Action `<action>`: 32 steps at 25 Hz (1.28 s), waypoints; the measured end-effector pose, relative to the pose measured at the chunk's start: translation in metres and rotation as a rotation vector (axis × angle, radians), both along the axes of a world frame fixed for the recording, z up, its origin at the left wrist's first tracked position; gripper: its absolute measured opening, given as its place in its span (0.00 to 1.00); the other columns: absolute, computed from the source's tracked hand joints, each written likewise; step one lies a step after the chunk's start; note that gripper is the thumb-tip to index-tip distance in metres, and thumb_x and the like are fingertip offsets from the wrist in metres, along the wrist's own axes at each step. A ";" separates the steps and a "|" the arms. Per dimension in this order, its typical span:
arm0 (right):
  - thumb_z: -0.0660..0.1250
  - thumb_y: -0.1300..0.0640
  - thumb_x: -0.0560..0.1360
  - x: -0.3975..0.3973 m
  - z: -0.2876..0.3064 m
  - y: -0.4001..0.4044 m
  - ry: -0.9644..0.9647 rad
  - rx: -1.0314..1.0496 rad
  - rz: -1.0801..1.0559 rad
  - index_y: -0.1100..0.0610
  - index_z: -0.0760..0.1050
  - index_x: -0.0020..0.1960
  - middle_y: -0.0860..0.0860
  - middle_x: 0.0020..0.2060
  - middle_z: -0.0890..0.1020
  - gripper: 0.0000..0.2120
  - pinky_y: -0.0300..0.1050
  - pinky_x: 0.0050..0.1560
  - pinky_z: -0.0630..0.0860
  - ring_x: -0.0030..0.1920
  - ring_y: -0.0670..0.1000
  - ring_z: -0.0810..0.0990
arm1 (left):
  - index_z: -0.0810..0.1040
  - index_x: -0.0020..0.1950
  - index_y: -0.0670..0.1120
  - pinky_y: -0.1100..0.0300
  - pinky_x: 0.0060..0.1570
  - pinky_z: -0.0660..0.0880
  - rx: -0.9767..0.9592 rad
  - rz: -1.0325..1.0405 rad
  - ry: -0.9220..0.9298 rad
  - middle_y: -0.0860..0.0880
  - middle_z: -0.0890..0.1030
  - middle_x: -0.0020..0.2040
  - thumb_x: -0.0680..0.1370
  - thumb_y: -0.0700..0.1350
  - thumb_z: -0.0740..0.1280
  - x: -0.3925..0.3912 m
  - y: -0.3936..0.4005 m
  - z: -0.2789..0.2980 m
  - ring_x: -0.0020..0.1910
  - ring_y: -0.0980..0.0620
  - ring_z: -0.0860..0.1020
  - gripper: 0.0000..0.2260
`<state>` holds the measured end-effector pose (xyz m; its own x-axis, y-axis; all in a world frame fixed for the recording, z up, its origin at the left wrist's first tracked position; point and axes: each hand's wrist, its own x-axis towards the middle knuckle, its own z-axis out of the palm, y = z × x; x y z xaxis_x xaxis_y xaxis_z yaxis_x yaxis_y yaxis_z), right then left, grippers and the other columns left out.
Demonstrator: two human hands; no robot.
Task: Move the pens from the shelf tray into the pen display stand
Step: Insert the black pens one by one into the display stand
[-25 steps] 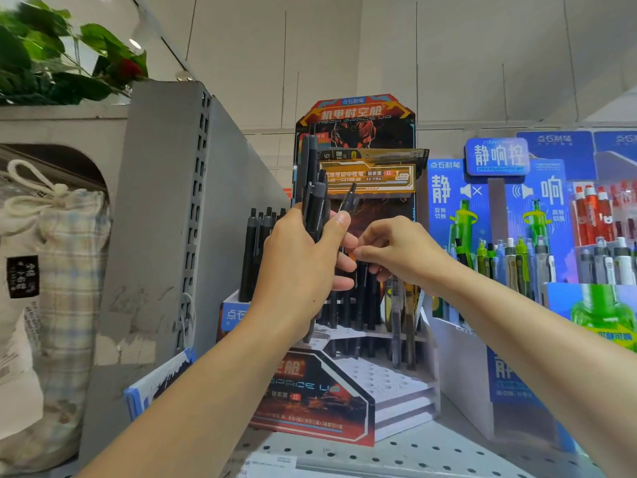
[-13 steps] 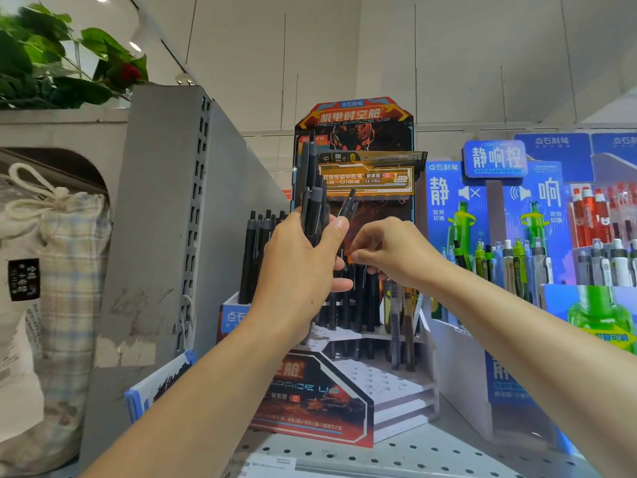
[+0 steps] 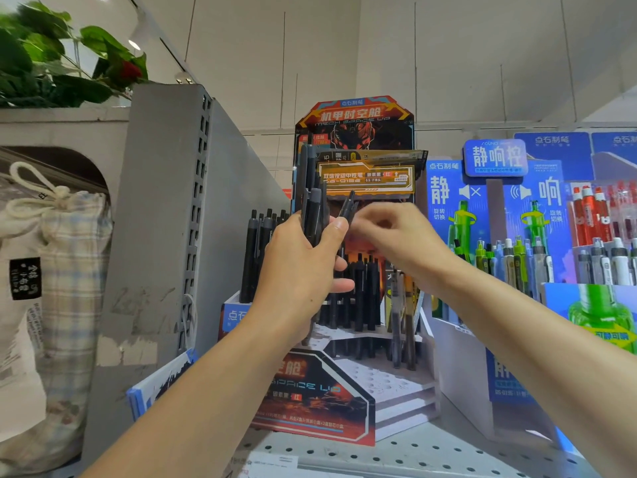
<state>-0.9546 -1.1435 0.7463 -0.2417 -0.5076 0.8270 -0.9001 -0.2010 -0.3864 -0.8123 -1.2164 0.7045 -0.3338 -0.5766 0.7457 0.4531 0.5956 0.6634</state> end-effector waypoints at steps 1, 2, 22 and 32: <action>0.67 0.52 0.80 0.004 0.002 0.004 -0.174 -0.024 0.222 0.55 0.84 0.49 0.47 0.39 0.83 0.09 0.40 0.41 0.75 0.40 0.48 0.79 | 0.72 0.72 0.48 0.53 0.38 0.85 -0.002 -0.016 -0.003 0.46 0.83 0.43 0.81 0.54 0.66 0.000 0.000 -0.001 0.33 0.55 0.85 0.21; 0.66 0.51 0.81 0.007 0.003 0.008 -0.278 -0.014 0.398 0.58 0.84 0.52 0.50 0.39 0.82 0.12 0.40 0.39 0.75 0.39 0.48 0.77 | 0.73 0.71 0.48 0.53 0.38 0.85 -0.001 -0.027 -0.005 0.46 0.83 0.42 0.81 0.54 0.66 0.000 0.000 -0.001 0.33 0.55 0.85 0.20; 0.65 0.56 0.82 -0.002 0.008 0.003 -0.265 -0.109 0.109 0.58 0.79 0.55 0.58 0.45 0.85 0.07 0.47 0.37 0.83 0.33 0.50 0.82 | 0.67 0.75 0.48 0.36 0.46 0.81 -0.072 -0.019 0.002 0.41 0.82 0.54 0.80 0.58 0.64 0.001 0.007 0.002 0.53 0.32 0.80 0.26; 0.69 0.48 0.77 -0.003 -0.007 -0.010 0.191 -0.099 -0.277 0.47 0.79 0.53 0.42 0.43 0.83 0.07 0.52 0.48 0.80 0.44 0.45 0.81 | 0.81 0.46 0.47 0.64 0.22 0.69 0.020 -0.095 0.134 0.40 0.83 0.38 0.82 0.52 0.65 -0.008 -0.001 0.000 0.23 0.56 0.72 0.11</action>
<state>-0.9579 -1.1532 0.7396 -0.1955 -0.3594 0.9125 -0.9799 0.0329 -0.1970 -0.8203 -1.2178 0.7048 -0.2863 -0.5621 0.7759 0.5920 0.5330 0.6045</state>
